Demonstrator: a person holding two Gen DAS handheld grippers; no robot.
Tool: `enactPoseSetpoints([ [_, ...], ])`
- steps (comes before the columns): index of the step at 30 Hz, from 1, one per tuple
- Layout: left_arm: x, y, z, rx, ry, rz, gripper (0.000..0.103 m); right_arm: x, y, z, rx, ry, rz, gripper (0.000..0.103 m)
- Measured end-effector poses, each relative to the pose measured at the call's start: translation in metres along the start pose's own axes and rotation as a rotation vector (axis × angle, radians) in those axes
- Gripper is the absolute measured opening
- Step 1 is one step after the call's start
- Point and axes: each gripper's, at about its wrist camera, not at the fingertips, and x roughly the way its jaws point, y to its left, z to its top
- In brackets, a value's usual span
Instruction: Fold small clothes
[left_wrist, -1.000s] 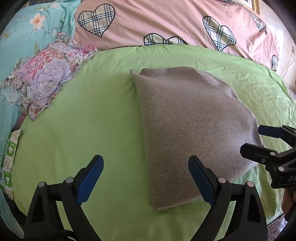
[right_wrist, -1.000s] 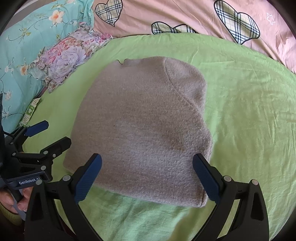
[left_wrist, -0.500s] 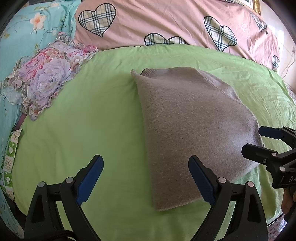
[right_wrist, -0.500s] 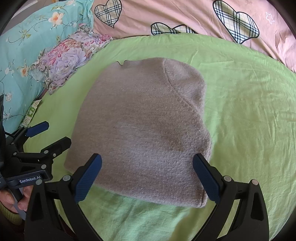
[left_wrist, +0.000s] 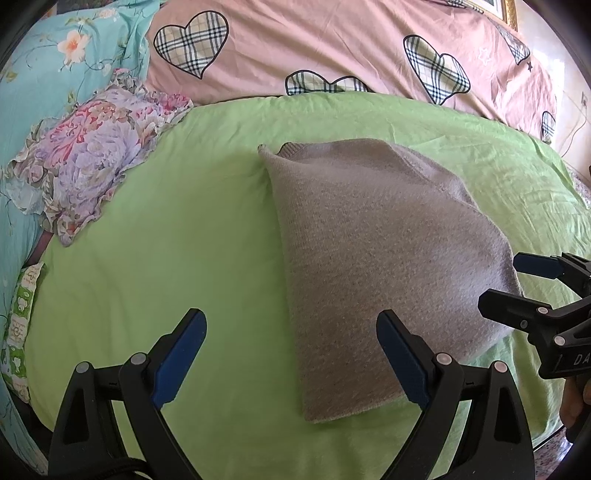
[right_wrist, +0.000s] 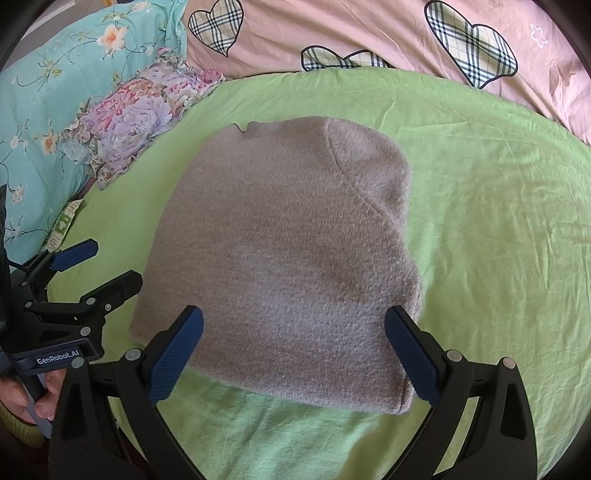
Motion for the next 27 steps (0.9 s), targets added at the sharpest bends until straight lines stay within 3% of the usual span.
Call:
enactPoseSetpoints([
  [27,-0.0016,-0.0027,0.0029,0.002,-0.004,-0.004,0.094,-0.0038,-0.0018,0.0024,0.004,-0.004,0.006,0.099],
])
